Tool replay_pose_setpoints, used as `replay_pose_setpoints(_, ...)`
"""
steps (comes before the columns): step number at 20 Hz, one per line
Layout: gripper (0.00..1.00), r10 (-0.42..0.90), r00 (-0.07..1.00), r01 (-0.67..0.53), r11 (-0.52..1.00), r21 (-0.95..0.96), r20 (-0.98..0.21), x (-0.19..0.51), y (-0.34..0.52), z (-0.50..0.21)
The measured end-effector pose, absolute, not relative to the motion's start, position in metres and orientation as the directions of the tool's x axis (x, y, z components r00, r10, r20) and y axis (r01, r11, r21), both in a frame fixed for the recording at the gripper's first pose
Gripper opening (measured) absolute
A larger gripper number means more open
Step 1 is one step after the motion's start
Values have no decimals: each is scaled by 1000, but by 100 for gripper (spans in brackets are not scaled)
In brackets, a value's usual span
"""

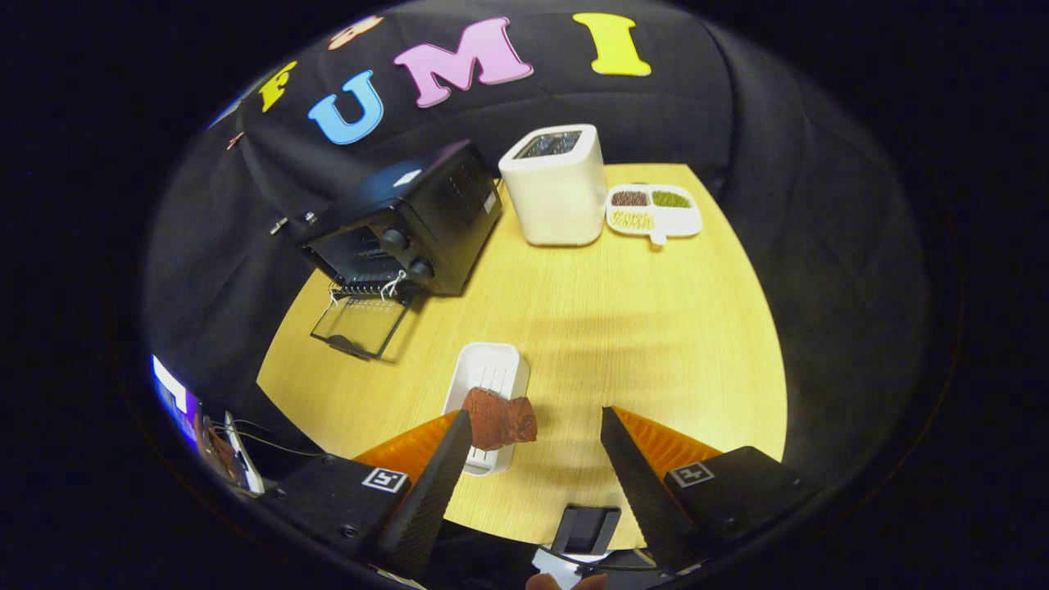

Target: Open the toaster oven, put the food inside, and close the toaster oven door.

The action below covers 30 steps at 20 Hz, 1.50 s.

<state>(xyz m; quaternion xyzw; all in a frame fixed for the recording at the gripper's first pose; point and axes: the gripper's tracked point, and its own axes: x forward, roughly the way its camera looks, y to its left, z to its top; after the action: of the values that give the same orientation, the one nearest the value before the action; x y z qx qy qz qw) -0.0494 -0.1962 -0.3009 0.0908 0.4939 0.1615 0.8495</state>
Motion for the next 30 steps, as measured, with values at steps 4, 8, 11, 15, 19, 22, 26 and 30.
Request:
replay_pose_setpoints(4,95,478,329,-88,874,477,-814,-45,-178,-327)
replay_pose_setpoints(8,56,567,225,-52,819,571,-793,-53,-161,-340)
replay_pose_setpoints(11,27,610,195,-49,788,614,-768,-65,-152,-347)
replay_pose_setpoints(15,14,555,276,-72,826,559,-785,-53,-168,-331)
replay_pose_setpoints(19,13,508,405,-94,850,518,-760,-50,-165,-295)
replay_pose_setpoints(22,13,492,487,-125,857,500,-721,-52,-141,-257)
replay_pose_setpoints(26,13,501,545,-176,852,492,-673,-64,-89,-218)
replay_pose_setpoints(30,13,519,557,-221,845,487,-648,-77,-26,-200)
